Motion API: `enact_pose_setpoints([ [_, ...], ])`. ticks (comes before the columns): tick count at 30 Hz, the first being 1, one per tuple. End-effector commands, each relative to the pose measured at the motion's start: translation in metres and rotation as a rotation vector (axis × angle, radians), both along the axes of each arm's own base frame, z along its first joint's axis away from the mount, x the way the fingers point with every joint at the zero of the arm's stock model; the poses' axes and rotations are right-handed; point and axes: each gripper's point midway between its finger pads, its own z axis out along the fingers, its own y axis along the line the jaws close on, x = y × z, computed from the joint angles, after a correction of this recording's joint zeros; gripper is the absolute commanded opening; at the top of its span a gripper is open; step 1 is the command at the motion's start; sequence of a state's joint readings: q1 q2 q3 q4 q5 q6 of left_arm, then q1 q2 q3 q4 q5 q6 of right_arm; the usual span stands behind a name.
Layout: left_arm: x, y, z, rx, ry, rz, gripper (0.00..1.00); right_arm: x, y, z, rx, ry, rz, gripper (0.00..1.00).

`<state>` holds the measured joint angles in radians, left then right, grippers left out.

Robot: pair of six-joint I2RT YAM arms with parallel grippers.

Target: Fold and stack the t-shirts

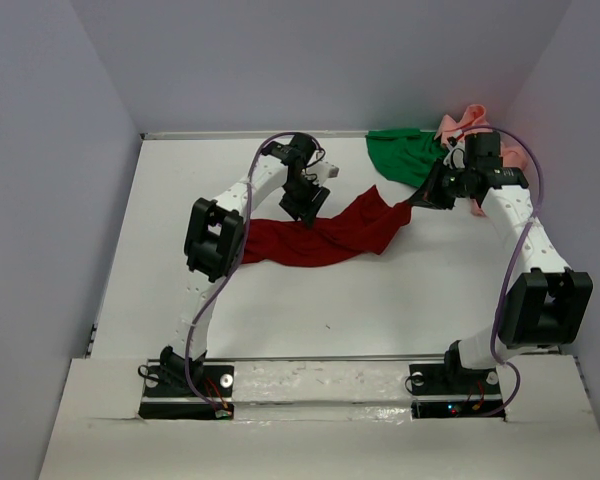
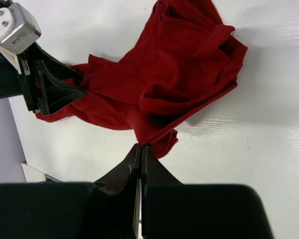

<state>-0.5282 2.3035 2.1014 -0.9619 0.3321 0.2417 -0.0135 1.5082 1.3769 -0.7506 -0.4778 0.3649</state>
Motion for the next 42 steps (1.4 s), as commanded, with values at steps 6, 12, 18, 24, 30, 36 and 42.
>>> enact_pose_setpoints([
  [6, -0.005, 0.012, 0.045, -0.002, -0.075, 0.018, 0.55, 0.008, -0.002, 0.007, -0.004, -0.047, 0.005, 0.0],
  [12, -0.02, 0.024, 0.058, 0.015, -0.069, 0.056, 0.59, 0.011, -0.002, 0.005, -0.004, -0.038, 0.003, 0.0],
  [18, -0.045, 0.039, 0.061, 0.036, -0.045, 0.05, 0.64, 0.011, -0.003, 0.004, -0.009, -0.034, 0.0, 0.0],
  [24, -0.036, 0.03, 0.057, 0.017, -0.046, 0.047, 0.65, 0.011, -0.002, 0.004, -0.002, -0.032, 0.004, 0.0],
  [30, -0.024, 0.018, 0.056, -0.016, -0.057, 0.037, 0.66, 0.011, -0.002, 0.005, -0.004, -0.034, 0.003, 0.0],
  [36, -0.017, 0.008, 0.052, -0.045, -0.049, 0.032, 0.66, 0.011, -0.002, 0.006, -0.003, -0.036, 0.005, 0.0],
  [42, -0.016, 0.007, 0.046, -0.046, -0.036, 0.031, 0.67, 0.012, -0.003, 0.006, -0.007, -0.038, 0.004, 0.0],
])
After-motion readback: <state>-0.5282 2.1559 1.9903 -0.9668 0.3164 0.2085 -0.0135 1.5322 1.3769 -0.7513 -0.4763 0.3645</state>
